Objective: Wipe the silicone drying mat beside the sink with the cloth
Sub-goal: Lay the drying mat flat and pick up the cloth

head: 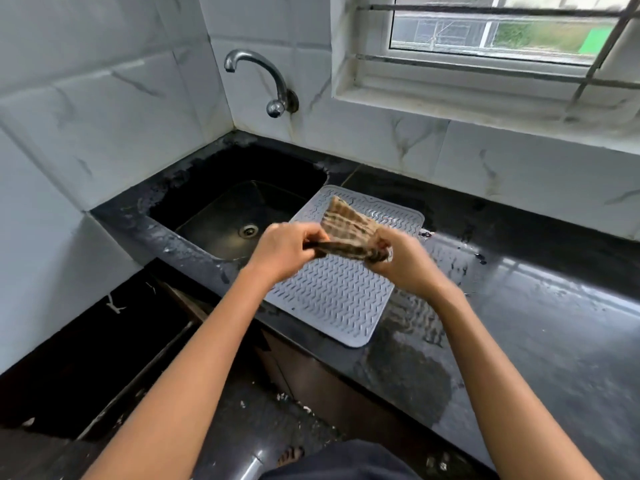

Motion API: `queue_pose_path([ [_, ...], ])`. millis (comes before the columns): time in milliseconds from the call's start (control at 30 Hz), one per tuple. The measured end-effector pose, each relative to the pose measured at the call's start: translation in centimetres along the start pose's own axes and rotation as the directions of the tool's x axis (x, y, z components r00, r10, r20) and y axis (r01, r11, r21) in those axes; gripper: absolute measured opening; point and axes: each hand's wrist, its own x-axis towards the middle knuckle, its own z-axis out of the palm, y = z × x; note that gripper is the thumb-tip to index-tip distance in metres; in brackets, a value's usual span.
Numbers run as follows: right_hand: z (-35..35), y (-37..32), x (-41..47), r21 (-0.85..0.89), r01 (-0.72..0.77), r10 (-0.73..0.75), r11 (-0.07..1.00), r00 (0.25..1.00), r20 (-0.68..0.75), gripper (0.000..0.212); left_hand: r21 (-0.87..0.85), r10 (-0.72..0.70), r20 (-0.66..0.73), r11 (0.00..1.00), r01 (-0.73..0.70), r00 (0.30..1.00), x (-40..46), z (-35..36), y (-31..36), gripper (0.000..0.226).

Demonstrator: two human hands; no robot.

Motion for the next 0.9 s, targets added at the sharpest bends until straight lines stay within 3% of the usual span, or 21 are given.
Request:
queue_pose_path([
  [67, 2.8, 1.4, -0.6, -0.108, -0.060, 0.074, 0.992, 0.988, 0.133, 0.022, 0.052, -0.050, 0.139, 0.998, 0.043, 0.989, -1.2, 2.8, -1.6, 0.023],
  [167, 6.5, 3.8, -2.2, -0.270, -0.142, 0.242, 0.953, 0.889, 0.389, 0.022, 0.098, -0.102, 0.370, 0.993, 0.070, 0.924, -3.3, 7.0, -4.0, 0.025],
  [333, 6.0, 4.9, -0.9, -0.193, -0.292, 0.348, 0.937, 0.833, 0.429, 0.024, -0.036, -0.138, 0.468, 0.984, 0.174, 0.873, -1.8, 7.8, -5.7, 0.024],
  [400, 5.7, 5.1, 0.3, -0.048, -0.368, 0.358, 0.928, 0.853, 0.379, 0.023, -0.063, -0.169, 0.412, 0.975, 0.213, 0.895, -0.1, 7.3, -5.5, 0.027],
  [467, 6.2, 5.2, 1.4, 0.008, -0.437, 0.424, 0.899, 0.875, 0.233, 0.023, 0.012, -0.185, 0.227, 0.982, 0.187, 0.956, 1.4, 7.4, -5.0, 0.028],
  [567, 7.6, 5.0, 2.9, -0.075, -0.484, 0.486, 0.872, 0.874, 0.009, 0.022, 0.189, -0.015, -0.051, 0.982, 0.025, 0.999, 2.6, 8.9, -3.6, 0.035],
  [633, 8.7, 5.0, 3.6, -0.103, -0.512, 0.511, 0.853, 0.859, -0.045, 0.022, 0.149, 0.114, 0.000, 0.982, -0.113, 0.993, 2.3, 10.6, -2.5, 0.044],
  [733, 10.2, 5.6, 3.9, -0.140, -0.541, 0.534, 0.829, 0.841, -0.084, 0.020, 0.152, 0.118, 0.313, 0.973, -0.173, 0.942, 0.9, 13.9, -1.9, 0.064],
  [800, 10.6, 5.9, 4.0, -0.157, -0.535, 0.527, 0.830, 0.845, -0.095, 0.020, 0.221, 0.081, 0.322, 0.962, -0.158, 0.943, 0.3, 15.3, -2.3, 0.070],
  [900, 10.4, 6.4, 4.4, -0.101, -0.554, 0.551, 0.827, 0.833, -0.060, 0.023, 0.248, 0.069, 0.205, 0.961, -0.120, 0.976, 0.7, 15.4, -1.9, 0.068],
])
